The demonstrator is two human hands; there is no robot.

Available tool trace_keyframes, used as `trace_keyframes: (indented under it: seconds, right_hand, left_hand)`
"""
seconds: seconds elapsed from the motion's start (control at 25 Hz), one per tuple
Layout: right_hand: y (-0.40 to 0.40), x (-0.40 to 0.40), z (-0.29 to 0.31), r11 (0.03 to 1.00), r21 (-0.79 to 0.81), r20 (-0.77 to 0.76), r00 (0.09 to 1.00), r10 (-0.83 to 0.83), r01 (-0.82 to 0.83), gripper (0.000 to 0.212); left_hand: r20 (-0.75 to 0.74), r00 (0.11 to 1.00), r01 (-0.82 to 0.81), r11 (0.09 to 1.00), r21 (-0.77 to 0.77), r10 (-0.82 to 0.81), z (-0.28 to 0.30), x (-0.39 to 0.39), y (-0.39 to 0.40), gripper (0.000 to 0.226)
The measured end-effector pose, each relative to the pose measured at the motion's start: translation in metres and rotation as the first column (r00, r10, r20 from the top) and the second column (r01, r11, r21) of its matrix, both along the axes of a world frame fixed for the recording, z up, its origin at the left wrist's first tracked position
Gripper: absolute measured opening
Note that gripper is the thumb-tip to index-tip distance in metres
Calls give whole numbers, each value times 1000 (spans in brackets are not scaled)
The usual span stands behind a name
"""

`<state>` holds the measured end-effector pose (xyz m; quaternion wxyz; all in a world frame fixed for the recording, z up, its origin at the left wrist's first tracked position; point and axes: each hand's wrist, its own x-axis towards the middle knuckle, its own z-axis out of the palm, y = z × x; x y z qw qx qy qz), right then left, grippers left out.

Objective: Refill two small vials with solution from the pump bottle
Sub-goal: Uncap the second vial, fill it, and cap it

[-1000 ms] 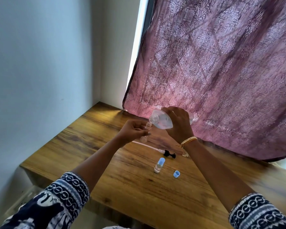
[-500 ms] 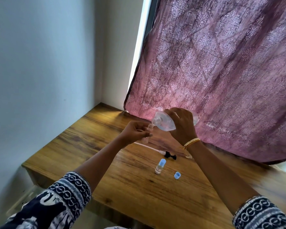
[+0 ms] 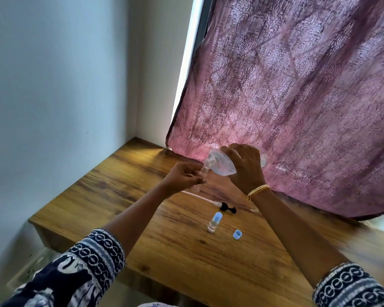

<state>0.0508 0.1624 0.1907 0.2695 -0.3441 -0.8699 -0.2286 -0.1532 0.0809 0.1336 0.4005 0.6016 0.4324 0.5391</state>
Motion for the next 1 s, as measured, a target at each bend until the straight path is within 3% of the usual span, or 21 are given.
trace_keyframes:
  seconds: [0.44,0.6,1.0]
  right_hand:
    - [2,0,2,999,35,4,1000,-12,12,50]
    - [3,0,2,999,35,-5,1000,-4,4,55]
    - [6,1,1,999,39,-22,1000,13,-12,55]
  left_hand:
    - [-28,1000,-5,1000,7,6,1,-2,1,22]
    - [-39,999,-27,1000,4,27,0,-4,1,32]
    - [-26,1000,-16,1000,4,16,5,-5,0,22]
